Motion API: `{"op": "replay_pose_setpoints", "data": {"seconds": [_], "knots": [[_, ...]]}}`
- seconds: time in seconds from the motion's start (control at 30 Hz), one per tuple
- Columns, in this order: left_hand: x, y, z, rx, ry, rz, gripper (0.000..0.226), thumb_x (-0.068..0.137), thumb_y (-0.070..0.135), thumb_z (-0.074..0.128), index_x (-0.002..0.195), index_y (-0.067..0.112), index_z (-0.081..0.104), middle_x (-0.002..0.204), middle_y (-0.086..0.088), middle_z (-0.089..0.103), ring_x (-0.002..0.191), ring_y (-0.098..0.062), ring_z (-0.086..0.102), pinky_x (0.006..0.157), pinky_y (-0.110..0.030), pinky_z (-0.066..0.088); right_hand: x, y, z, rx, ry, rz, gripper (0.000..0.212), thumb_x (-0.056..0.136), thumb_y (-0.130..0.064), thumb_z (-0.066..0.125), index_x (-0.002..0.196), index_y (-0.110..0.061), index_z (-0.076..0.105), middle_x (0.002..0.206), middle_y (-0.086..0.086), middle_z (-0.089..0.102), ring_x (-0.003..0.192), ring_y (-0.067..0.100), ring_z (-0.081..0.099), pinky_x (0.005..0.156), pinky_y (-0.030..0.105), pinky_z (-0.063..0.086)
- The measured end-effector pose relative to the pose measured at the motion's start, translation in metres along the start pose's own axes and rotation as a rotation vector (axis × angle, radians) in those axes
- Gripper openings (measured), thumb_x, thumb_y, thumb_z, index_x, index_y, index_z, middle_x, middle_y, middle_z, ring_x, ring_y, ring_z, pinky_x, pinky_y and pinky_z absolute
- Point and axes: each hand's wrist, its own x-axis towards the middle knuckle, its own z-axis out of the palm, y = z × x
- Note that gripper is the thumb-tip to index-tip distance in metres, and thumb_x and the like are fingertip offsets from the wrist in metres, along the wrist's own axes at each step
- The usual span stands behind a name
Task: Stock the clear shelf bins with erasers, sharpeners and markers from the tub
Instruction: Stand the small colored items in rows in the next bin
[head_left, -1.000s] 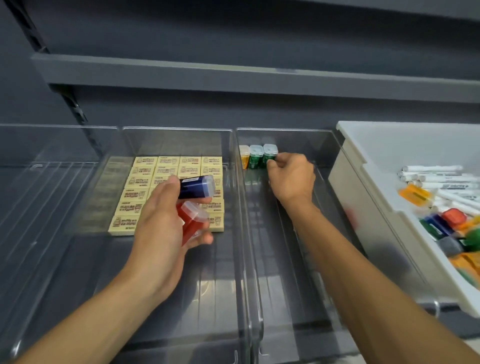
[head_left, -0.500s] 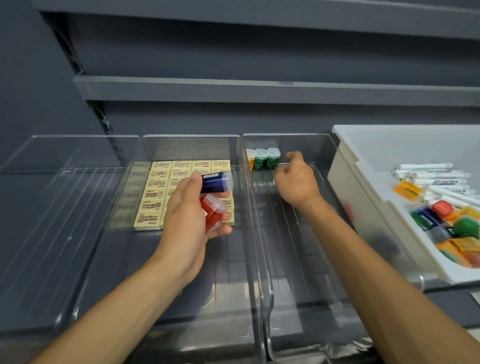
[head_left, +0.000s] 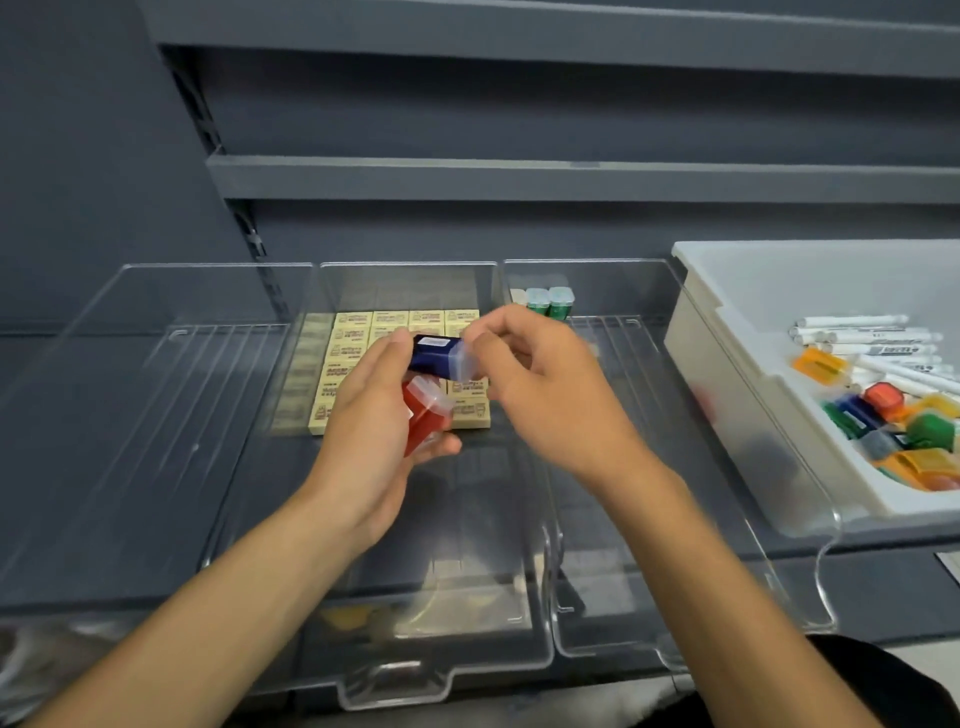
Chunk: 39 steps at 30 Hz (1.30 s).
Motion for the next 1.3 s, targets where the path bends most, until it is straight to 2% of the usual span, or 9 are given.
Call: {"op": "replay_pose_setpoints", "data": {"seconds": [0.17, 0.3, 0.53, 0.63, 0.73, 0.9, 1.0, 1.17, 1.3], "knots": [[0.002, 0.002, -0.011, 0.027, -0.022, 0.033, 0.032, 0.105, 0.037, 0.040, 0.110, 0.019, 0.066, 0.084, -0.003, 0.067, 0.073, -0.014, 0.061, 0.050, -0.025, 0.049, 0.001, -0.009, 0.010, 0.051, -0.106, -0.059, 0.019, 0.091, -0.046, 0.054, 0.090, -0.030, 0.063, 0.077, -0.003, 0.068, 0.072, 0.018, 0.064, 0.073, 0.051, 0.054], [0.002, 0.006, -0.011, 0.071, -0.031, 0.111, 0.028, 0.106, 0.024, 0.039, 0.113, 0.021, 0.067, 0.096, -0.012, 0.071, 0.075, -0.018, 0.060, 0.051, -0.027, 0.048, 0.001, -0.008, 0.009, 0.105, -0.137, -0.023, 0.012, 0.096, -0.036, 0.054, 0.104, -0.027, 0.057, 0.074, 0.000, 0.069, 0.061, 0.007, 0.058, 0.068, 0.045, 0.052], [0.003, 0.003, -0.012, 0.073, -0.069, 0.104, 0.024, 0.103, 0.018, 0.048, 0.113, 0.028, 0.067, 0.080, -0.013, 0.063, 0.060, -0.013, 0.055, 0.054, -0.028, 0.049, 0.004, -0.002, 0.007, 0.225, -0.085, 0.039, 0.016, 0.097, -0.021, 0.055, 0.112, -0.023, 0.052, 0.092, 0.012, 0.067, 0.064, 0.016, 0.053, 0.059, 0.032, 0.047], [0.003, 0.004, -0.013, 0.072, -0.094, 0.119, 0.023, 0.102, 0.016, 0.050, 0.114, 0.026, 0.066, 0.079, -0.018, 0.062, 0.057, -0.015, 0.054, 0.055, -0.031, 0.049, 0.004, -0.002, 0.006, 0.255, -0.069, 0.029, 0.013, 0.100, -0.025, 0.048, 0.111, -0.022, 0.055, 0.086, 0.002, 0.068, 0.062, 0.011, 0.055, 0.058, 0.024, 0.048], [0.002, 0.003, -0.014, 0.103, -0.102, 0.157, 0.021, 0.099, 0.014, 0.055, 0.113, 0.025, 0.066, 0.088, -0.005, 0.069, 0.057, -0.015, 0.054, 0.054, -0.030, 0.048, 0.003, -0.001, 0.006, 0.268, -0.045, 0.011, 0.023, 0.103, -0.034, 0.040, 0.106, -0.021, 0.058, 0.080, -0.002, 0.066, 0.060, 0.009, 0.056, 0.056, 0.020, 0.049], [-0.001, -0.001, -0.012, 0.175, -0.115, 0.194, 0.022, 0.094, 0.010, 0.061, 0.090, 0.028, 0.073, 0.087, 0.012, 0.070, 0.083, -0.008, 0.061, 0.069, -0.028, 0.051, 0.001, -0.002, 0.007, 0.257, -0.045, -0.034, 0.016, 0.099, -0.030, 0.048, 0.103, -0.020, 0.061, 0.076, 0.000, 0.057, 0.061, 0.007, 0.052, 0.054, 0.018, 0.047], [-0.004, -0.001, -0.011, 0.151, -0.132, 0.148, 0.023, 0.094, 0.009, 0.060, 0.088, 0.026, 0.074, 0.090, 0.008, 0.070, 0.087, -0.008, 0.062, 0.061, -0.022, 0.051, 0.001, -0.001, 0.009, 0.254, -0.044, -0.032, 0.013, 0.098, -0.026, 0.053, 0.106, -0.021, 0.061, 0.076, -0.004, 0.058, 0.062, 0.004, 0.052, 0.057, 0.020, 0.047], [-0.003, -0.002, -0.010, 0.118, -0.076, 0.106, 0.024, 0.095, 0.009, 0.060, 0.090, 0.029, 0.073, 0.082, 0.010, 0.067, 0.075, -0.009, 0.059, 0.053, -0.026, 0.049, 0.002, 0.001, 0.006, 0.410, 0.007, 0.103, 0.034, 0.087, -0.026, 0.068, 0.114, -0.012, 0.051, 0.092, 0.015, 0.071, 0.075, 0.018, 0.061, 0.070, 0.031, 0.051], [-0.002, -0.003, -0.010, 0.108, -0.068, 0.096, 0.021, 0.095, 0.011, 0.060, 0.096, 0.027, 0.072, 0.080, 0.010, 0.066, 0.072, -0.013, 0.056, 0.053, -0.026, 0.048, 0.006, 0.003, 0.000, 0.467, -0.019, 0.088, 0.019, 0.094, -0.018, 0.060, 0.108, -0.007, 0.065, 0.096, 0.008, 0.073, 0.088, 0.017, 0.070, 0.078, 0.028, 0.058]]}}
